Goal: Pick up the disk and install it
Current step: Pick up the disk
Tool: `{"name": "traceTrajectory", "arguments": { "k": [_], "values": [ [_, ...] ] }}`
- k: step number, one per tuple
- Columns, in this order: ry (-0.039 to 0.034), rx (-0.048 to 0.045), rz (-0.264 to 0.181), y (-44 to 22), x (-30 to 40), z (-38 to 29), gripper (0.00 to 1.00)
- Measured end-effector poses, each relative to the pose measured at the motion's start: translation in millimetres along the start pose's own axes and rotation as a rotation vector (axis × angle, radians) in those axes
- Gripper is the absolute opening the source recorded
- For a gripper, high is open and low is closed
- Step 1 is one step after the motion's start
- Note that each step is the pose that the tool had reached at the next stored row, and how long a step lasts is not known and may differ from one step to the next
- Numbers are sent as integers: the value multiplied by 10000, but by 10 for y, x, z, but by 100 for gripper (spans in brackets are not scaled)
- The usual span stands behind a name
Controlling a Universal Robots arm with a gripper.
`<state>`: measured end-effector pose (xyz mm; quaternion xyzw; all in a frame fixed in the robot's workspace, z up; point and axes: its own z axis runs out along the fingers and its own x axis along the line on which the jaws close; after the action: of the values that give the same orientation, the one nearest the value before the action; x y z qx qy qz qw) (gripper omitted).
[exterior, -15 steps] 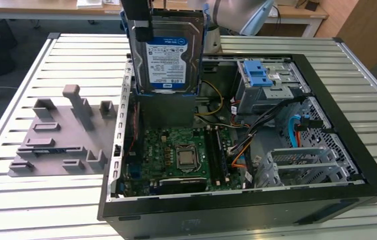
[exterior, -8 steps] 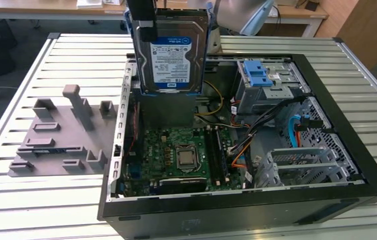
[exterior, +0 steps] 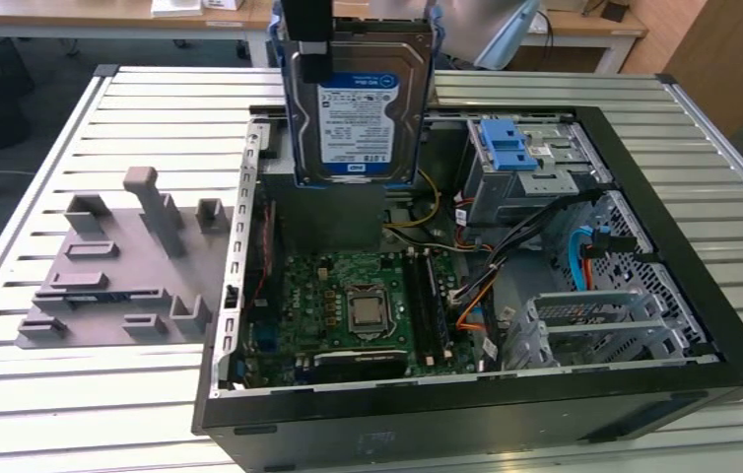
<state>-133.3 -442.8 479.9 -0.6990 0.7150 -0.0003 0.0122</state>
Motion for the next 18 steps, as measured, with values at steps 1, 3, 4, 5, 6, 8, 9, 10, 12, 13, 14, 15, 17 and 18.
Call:
{"name": "traceTrajectory", "arguments": {
  "k": [1,3,4,5,6,8,9,10,12,13,14,15,17,18],
  "values": [
    [-1,-2,0,-25,0,1,37],
    [0,-7,1,-72,0,2,37],
    [0,-8,1,-96,0,3,37],
    [0,-9,0,-113,1,3,37],
    [0,-10,0,-128,1,4,37],
    [0,-9,0,-149,3,5,37],
    [-1,-9,1,-160,5,6,37],
    [0,-9,0,-171,9,6,37],
    [0,-9,1,-189,20,6,37],
    [0,-9,1,-199,26,7,37],
    [1,-10,1,-209,31,7,37],
    [-1,-9,1,-222,37,8,37],
    [1,-9,0,-250,45,8,37],
    [1,-9,1,-261,47,8,37]
  ]
}}
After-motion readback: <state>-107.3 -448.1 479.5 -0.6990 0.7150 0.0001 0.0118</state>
